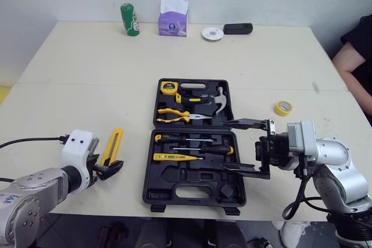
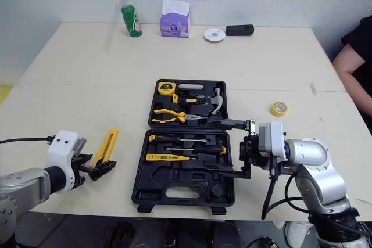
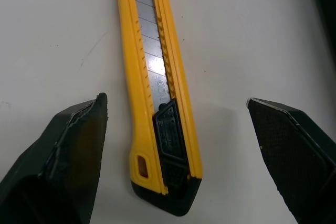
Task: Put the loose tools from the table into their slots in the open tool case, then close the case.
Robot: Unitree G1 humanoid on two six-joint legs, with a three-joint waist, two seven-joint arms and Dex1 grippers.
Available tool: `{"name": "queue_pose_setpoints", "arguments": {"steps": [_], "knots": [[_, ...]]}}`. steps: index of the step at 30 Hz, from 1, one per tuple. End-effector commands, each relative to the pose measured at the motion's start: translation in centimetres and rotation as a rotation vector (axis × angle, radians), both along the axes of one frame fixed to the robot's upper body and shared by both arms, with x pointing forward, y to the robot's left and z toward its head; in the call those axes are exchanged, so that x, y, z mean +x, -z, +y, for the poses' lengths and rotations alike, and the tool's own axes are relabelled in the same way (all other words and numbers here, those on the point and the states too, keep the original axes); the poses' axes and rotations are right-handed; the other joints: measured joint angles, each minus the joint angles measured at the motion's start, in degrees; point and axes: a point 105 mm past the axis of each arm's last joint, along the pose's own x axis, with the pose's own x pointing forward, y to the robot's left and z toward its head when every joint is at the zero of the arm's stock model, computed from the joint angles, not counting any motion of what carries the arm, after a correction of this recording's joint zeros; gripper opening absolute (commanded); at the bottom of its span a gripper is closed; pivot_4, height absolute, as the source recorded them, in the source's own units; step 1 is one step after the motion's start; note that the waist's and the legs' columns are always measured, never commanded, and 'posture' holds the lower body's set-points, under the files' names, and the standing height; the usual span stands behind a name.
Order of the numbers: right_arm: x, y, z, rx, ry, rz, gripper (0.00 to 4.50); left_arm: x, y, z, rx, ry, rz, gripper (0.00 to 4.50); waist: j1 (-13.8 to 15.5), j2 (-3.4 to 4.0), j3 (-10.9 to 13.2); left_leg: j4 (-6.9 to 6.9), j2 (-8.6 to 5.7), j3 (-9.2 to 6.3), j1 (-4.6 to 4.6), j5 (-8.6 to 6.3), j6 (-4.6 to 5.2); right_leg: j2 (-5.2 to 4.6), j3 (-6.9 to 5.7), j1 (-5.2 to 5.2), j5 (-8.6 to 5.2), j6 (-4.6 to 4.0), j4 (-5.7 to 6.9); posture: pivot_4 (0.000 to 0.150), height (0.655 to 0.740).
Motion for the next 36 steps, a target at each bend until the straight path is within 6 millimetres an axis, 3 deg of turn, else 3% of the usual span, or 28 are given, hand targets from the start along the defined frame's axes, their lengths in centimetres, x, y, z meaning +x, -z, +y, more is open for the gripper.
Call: {"name": "queue_pose_setpoints", "arguments": {"steps": [1, 11, 14, 19, 22, 28, 36], "knots": [[-0.3, -0.5, -0.2, 0.001, -0.019, -0.013, 4.50, 0.1, 0.0, 0.1, 0.033, -0.043, -0.025, 4.47, 0.0, -0.02, 0.0, 0.00, 0.00, -0.01, 0.00, 0.01, 0.02, 0.01, -0.01, 0.00, 0.00, 0.00, 0.01, 0.150, 0.7400], [-0.3, -0.3, -0.5, -0.014, 0.001, -0.015, 4.50, 0.4, 1.8, -0.1, 0.024, -0.053, 0.057, 4.47, 0.4, 0.02, 0.0, 0.01, 0.00, -0.01, 0.07, 0.00, -0.03, 0.00, -0.01, 0.05, 0.00, -0.01, 0.04, 0.150, 0.7400], [-0.3, -0.3, -0.6, -0.015, 0.014, -0.017, 4.50, 0.4, 2.0, 0.0, 0.021, -0.054, 0.065, 3.64, 0.6, 0.07, -0.1, -0.01, 0.00, 0.00, 0.09, -0.02, -0.06, 0.00, 0.00, 0.04, -0.01, -0.02, 0.05, 0.150, 0.7400], [-0.3, -0.2, -0.8, -0.017, 0.030, -0.020, 4.50, 0.7, 2.5, 0.2, 0.021, -0.054, 0.095, 1.36, 1.1, 0.11, -0.1, -0.02, 0.00, 0.00, 0.09, -0.02, -0.07, 0.00, 0.00, 0.05, -0.01, -0.02, 0.02, 0.150, 0.7400], [-0.3, -0.1, -0.9, -0.019, 0.038, -0.021, 4.50, 0.8, 2.4, 0.3, 0.026, -0.053, 0.098, 1.27, 1.3, 0.14, -0.1, -0.03, 0.00, 0.01, 0.09, -0.03, -0.08, -0.01, 0.00, 0.05, -0.01, -0.02, 0.01, 0.150, 0.7400], [-0.3, 0.0, -1.4, -0.026, 0.065, -0.020, 4.50, 3.2, -1.5, -0.5, 0.020, 0.082, -0.106, 1.27, 1.4, 0.16, -0.1, -0.04, 0.00, -0.03, 0.06, -0.01, -0.13, 0.00, -0.04, 0.03, -0.01, -0.04, 0.01, 0.150, 0.7400], [-0.2, 0.3, -3.1, -0.057, 0.147, -0.009, 4.50, 3.3, -7.0, -4.1, 0.084, 0.678, -0.394, 1.27, 1.0, 0.04, 0.0, -0.21, 0.01, 0.06, -0.11, -0.03, -0.02, 0.02, -0.04, -0.10, -0.01, -0.08, -0.33, 0.150, 0.7400]]}}
